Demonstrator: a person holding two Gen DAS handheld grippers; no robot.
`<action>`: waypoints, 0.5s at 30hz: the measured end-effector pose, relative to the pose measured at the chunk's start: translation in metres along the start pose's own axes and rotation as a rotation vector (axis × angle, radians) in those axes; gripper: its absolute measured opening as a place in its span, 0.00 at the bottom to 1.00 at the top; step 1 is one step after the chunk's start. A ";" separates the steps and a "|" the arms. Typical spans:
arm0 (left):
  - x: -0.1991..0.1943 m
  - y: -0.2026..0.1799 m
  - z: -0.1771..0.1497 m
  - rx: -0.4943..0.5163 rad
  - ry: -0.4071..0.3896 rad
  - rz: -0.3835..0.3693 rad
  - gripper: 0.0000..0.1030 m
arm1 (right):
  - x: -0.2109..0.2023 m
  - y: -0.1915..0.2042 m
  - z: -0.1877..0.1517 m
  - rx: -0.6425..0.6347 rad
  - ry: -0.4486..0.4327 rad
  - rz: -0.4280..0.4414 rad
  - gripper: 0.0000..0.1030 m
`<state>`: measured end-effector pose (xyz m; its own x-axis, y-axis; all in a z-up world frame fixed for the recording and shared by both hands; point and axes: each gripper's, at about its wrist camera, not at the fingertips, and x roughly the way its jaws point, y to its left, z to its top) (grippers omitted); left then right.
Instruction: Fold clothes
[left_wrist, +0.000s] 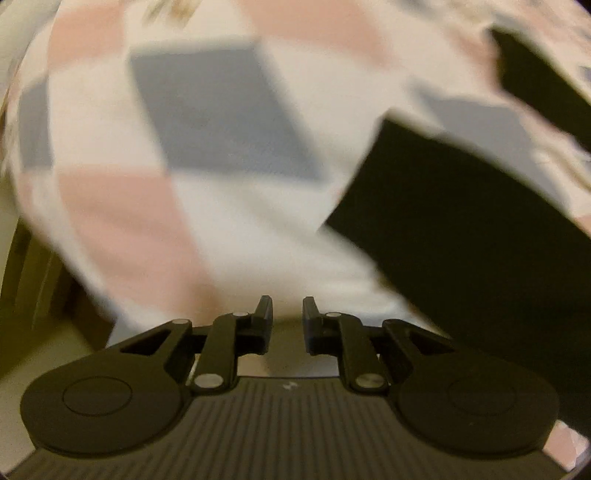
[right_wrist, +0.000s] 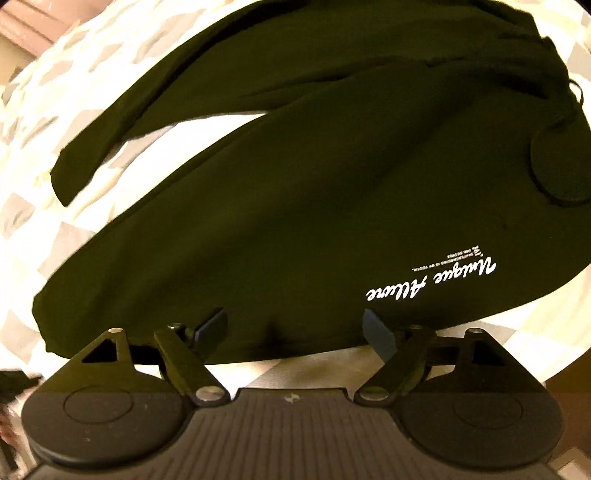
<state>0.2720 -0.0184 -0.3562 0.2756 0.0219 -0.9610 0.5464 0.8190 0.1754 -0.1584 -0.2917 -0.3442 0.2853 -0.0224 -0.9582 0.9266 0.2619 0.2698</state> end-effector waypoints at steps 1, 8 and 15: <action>-0.006 -0.021 0.007 0.091 -0.054 -0.010 0.12 | 0.001 0.001 0.000 -0.004 0.000 -0.008 0.80; -0.007 -0.181 0.038 0.872 -0.540 0.071 0.25 | -0.002 0.005 0.001 0.014 0.008 -0.034 0.81; 0.084 -0.243 0.067 1.395 -0.704 0.280 0.25 | 0.005 -0.017 -0.009 0.119 0.068 -0.081 0.83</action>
<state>0.2157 -0.2543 -0.4656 0.5671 -0.5078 -0.6485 0.5745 -0.3205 0.7532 -0.1745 -0.2877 -0.3543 0.1950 0.0277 -0.9804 0.9696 0.1451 0.1969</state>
